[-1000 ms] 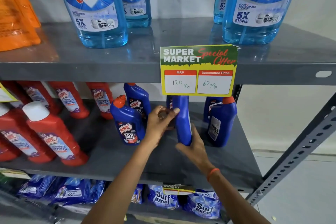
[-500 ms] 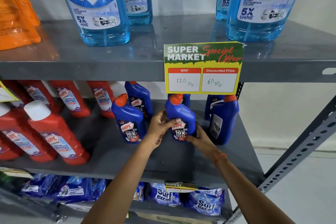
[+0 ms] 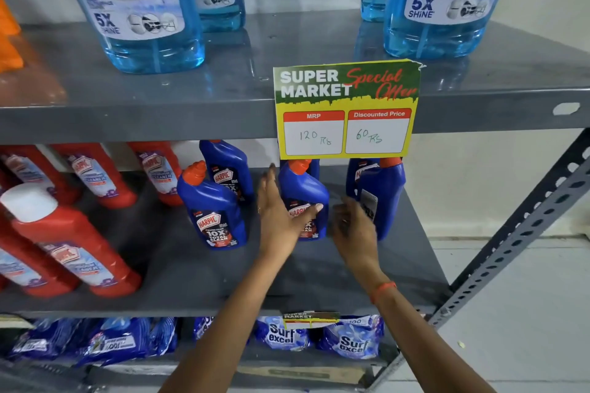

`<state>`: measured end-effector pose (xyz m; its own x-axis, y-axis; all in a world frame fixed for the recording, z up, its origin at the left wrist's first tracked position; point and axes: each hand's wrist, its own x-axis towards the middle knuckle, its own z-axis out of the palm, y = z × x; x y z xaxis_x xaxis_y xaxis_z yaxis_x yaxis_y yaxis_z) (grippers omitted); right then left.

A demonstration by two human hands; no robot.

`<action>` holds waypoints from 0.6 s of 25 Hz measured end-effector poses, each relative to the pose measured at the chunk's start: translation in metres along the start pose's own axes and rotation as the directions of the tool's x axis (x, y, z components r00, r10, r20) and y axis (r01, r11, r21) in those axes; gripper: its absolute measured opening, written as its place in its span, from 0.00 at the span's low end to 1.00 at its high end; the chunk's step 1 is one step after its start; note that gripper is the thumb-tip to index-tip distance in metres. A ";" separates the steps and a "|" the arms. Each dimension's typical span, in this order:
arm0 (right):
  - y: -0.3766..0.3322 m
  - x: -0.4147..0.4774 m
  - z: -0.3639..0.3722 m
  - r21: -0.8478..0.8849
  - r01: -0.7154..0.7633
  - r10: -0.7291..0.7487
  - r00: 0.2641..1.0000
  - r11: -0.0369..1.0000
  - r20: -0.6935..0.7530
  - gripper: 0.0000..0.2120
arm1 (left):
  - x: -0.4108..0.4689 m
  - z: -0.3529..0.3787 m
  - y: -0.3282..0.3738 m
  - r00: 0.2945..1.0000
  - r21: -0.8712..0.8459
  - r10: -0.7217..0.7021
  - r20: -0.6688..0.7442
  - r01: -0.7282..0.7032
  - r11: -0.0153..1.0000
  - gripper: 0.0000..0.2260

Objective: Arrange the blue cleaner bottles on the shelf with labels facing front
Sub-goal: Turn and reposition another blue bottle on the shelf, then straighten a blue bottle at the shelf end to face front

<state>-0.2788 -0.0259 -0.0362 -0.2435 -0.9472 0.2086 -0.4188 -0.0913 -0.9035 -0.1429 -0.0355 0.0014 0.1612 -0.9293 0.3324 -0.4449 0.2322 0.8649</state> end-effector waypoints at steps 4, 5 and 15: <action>-0.004 -0.018 -0.040 0.093 0.177 -0.131 0.921 0.980 -0.368 0.13 | -0.030 0.037 0.033 0.918 0.098 0.381 -0.109 -0.372 0.923 0.28; 0.004 -0.014 -0.043 0.085 0.142 -0.095 0.907 0.986 -0.411 0.15 | -0.029 0.048 0.037 0.925 0.045 0.380 -0.028 -0.379 0.924 0.26; 0.066 0.028 -0.051 0.088 -0.217 0.223 0.973 0.972 -0.056 0.20 | 0.065 0.099 0.044 0.719 0.163 -0.088 0.690 -0.036 0.986 0.34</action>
<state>-0.3582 -0.0425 -0.0708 -0.3791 -0.9251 0.0228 -0.2770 0.0899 -0.9567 -0.2391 -0.1145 0.0237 -0.4526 -0.8865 -0.0963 -0.5882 0.2156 0.7795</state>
